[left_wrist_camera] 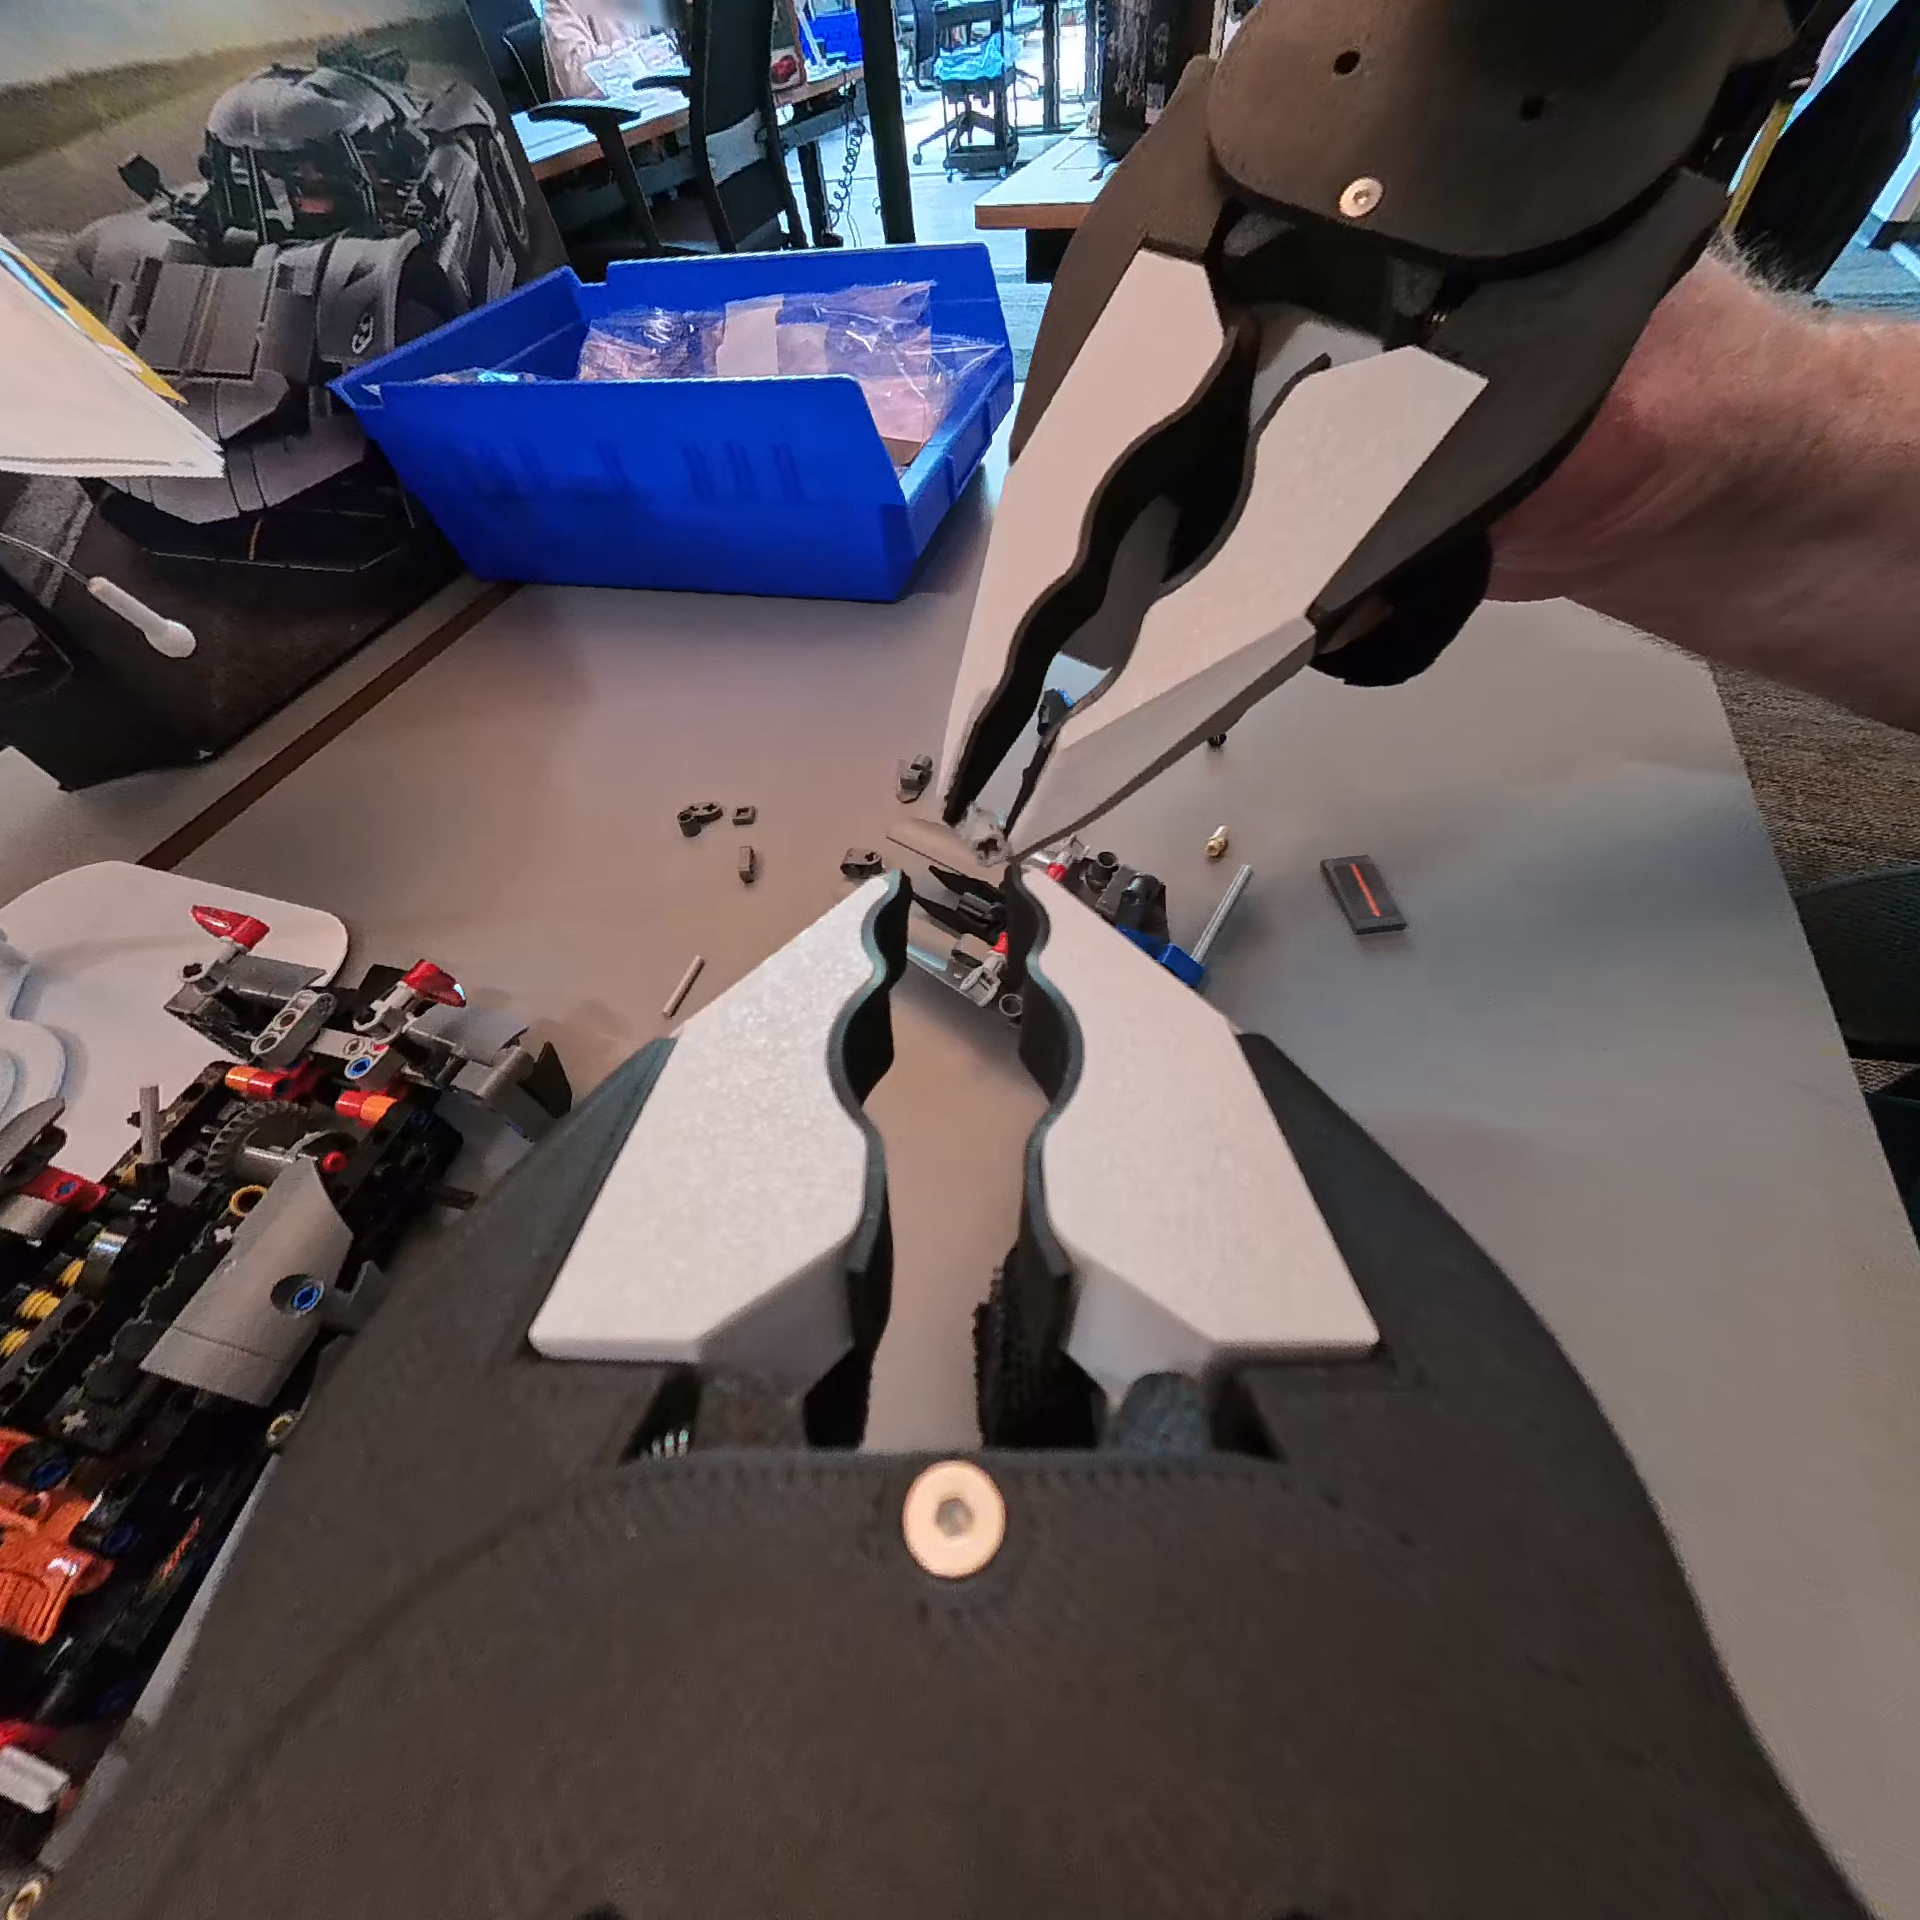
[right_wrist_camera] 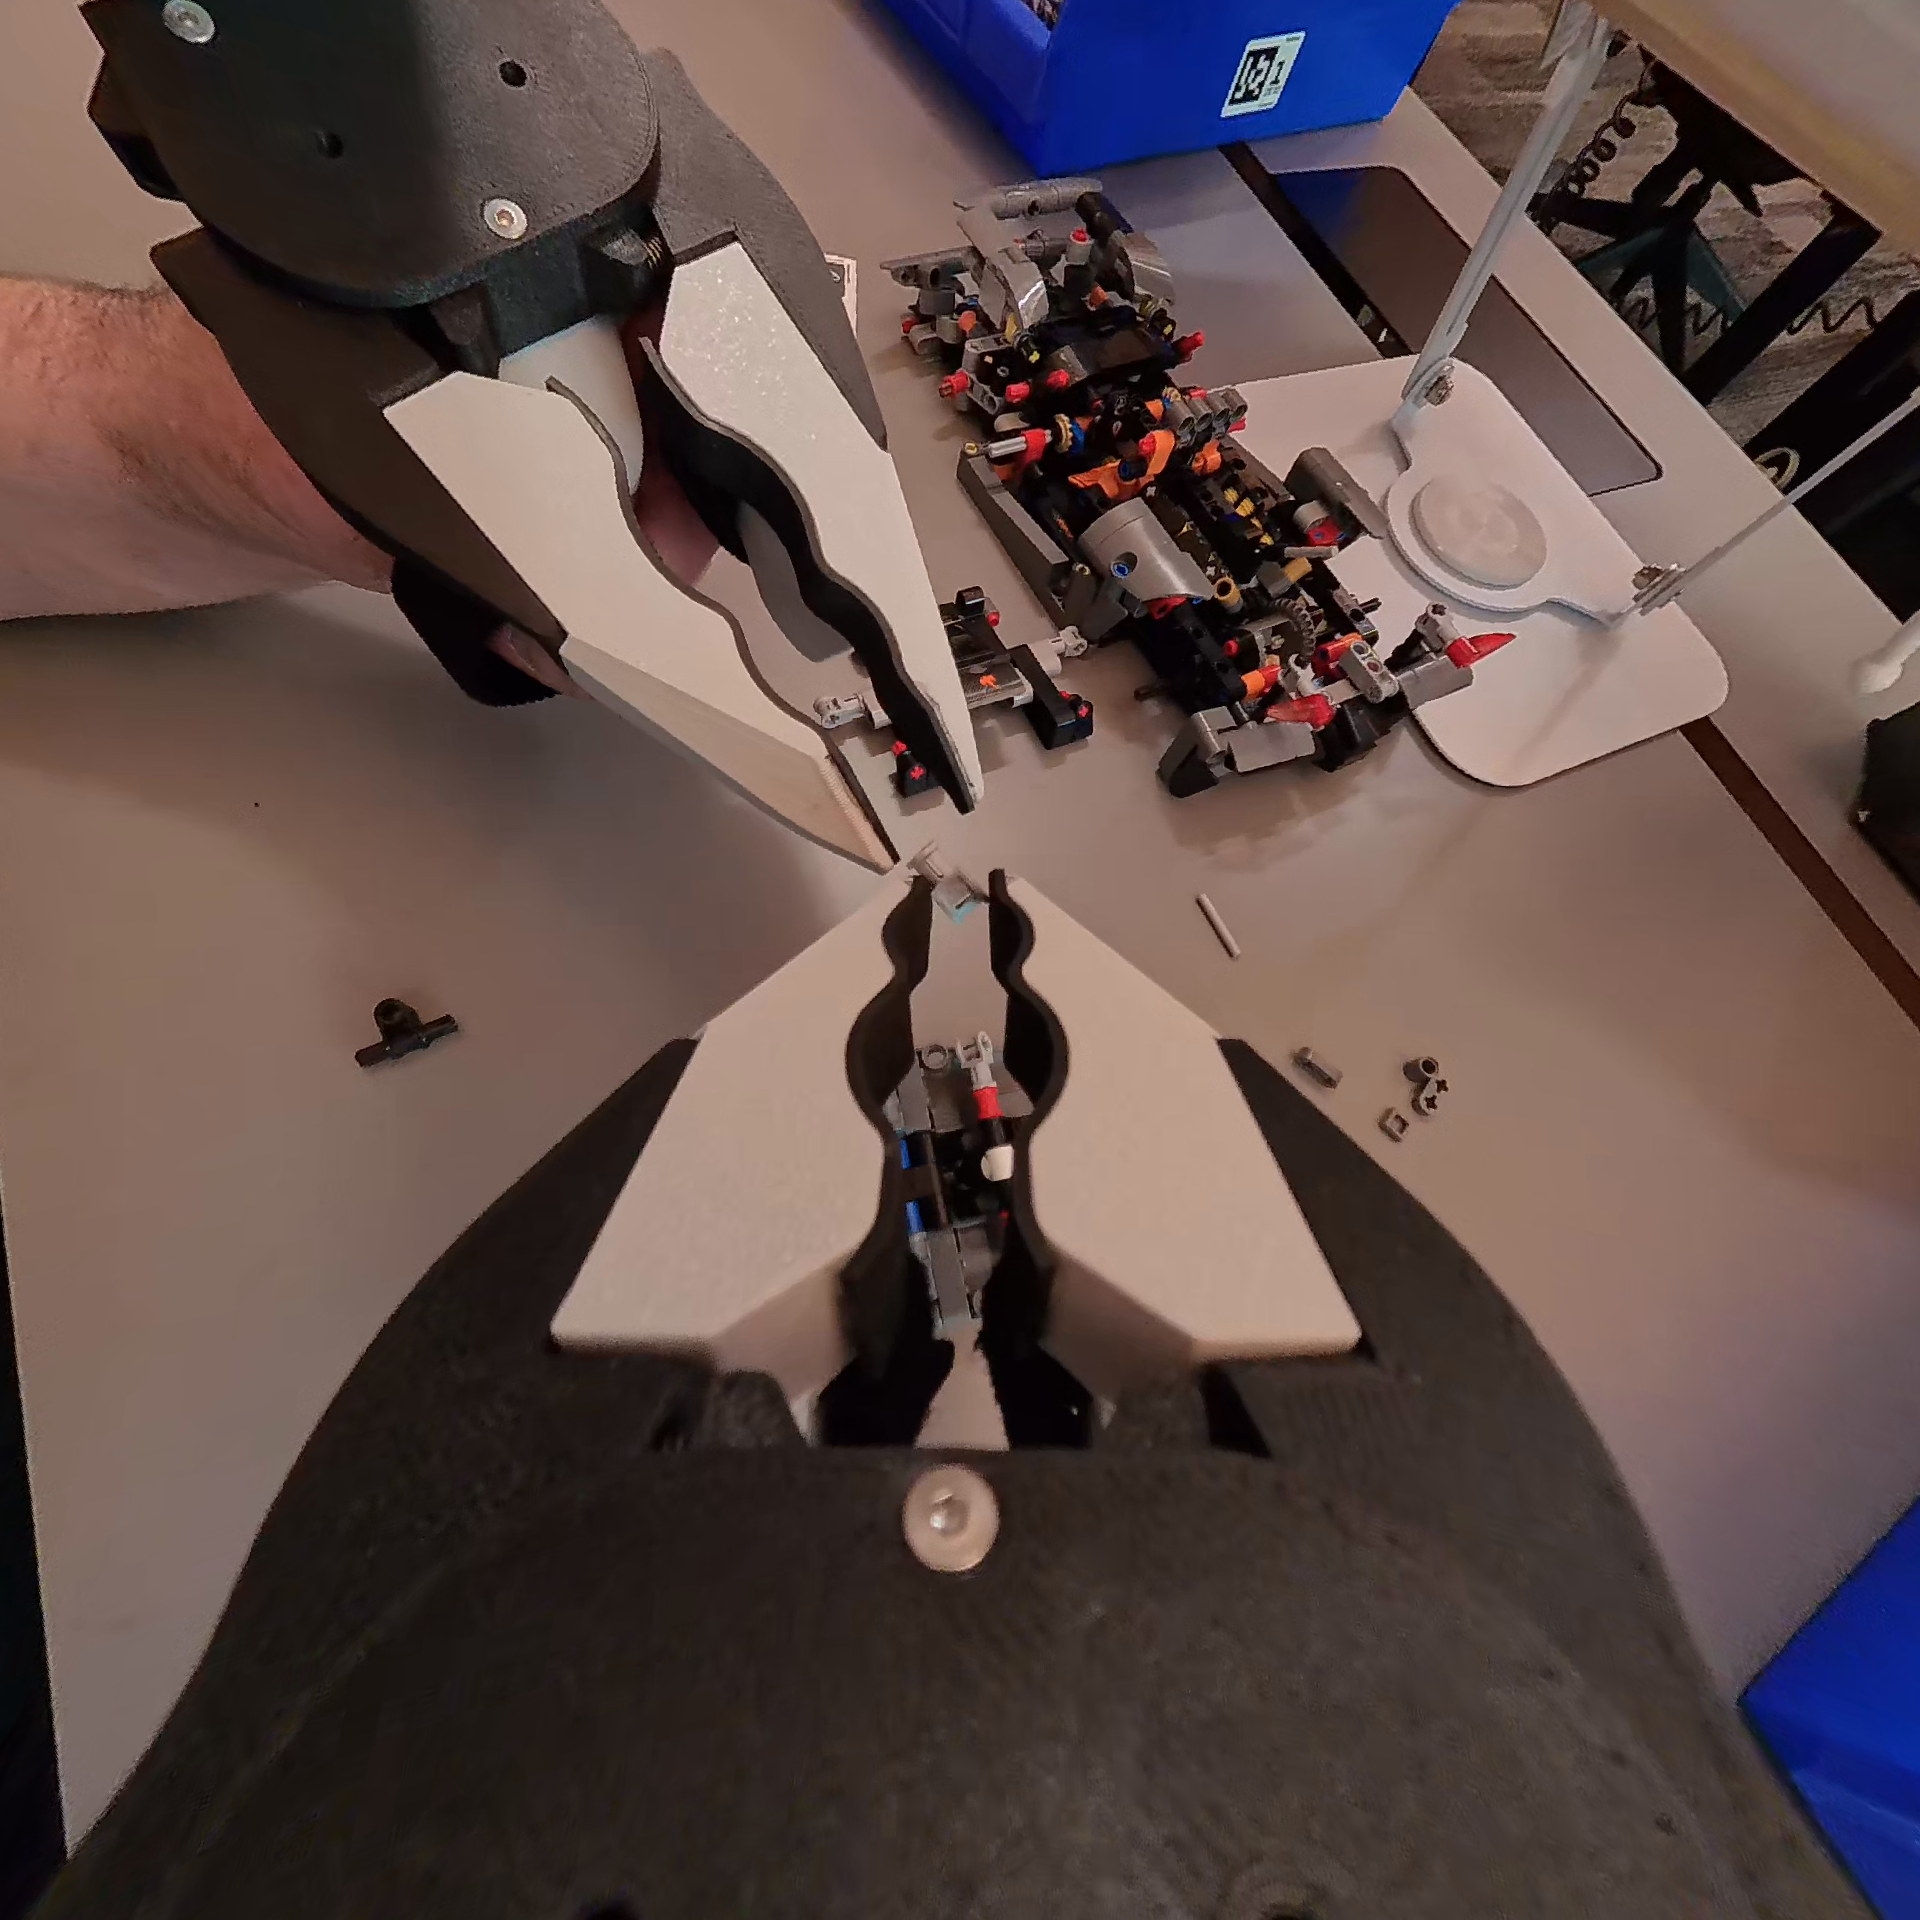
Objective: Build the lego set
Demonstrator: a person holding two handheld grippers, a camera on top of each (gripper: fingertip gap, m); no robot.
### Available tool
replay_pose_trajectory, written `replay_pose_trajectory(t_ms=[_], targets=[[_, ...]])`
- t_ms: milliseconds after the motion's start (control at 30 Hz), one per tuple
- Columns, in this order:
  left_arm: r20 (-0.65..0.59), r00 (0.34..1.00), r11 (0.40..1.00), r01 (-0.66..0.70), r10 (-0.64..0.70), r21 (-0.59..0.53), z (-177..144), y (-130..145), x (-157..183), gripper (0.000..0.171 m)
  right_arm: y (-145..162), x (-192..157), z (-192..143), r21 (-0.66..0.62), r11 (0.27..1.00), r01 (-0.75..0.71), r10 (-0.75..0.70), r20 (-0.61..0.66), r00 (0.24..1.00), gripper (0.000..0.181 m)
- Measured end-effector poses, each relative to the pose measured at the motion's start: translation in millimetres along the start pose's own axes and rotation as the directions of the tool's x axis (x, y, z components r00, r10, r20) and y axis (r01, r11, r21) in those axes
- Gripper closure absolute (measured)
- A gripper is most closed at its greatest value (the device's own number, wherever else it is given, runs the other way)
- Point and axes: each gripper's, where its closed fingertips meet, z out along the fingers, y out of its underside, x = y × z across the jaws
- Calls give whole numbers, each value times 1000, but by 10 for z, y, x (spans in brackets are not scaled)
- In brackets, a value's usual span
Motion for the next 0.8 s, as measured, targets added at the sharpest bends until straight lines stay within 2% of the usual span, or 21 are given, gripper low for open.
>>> replay_pose_trajectory(t_ms=[367,800], targets=[[27,999,999,-35,34,8,-25,-39,-16,155,-44,2,-5,4,1000,2,-2,-6,1000,172],[123,971,979,-201,203,-28,-50,-74,-39,151,-72,6,-7,17,999,-41,41,-3,999,172]])
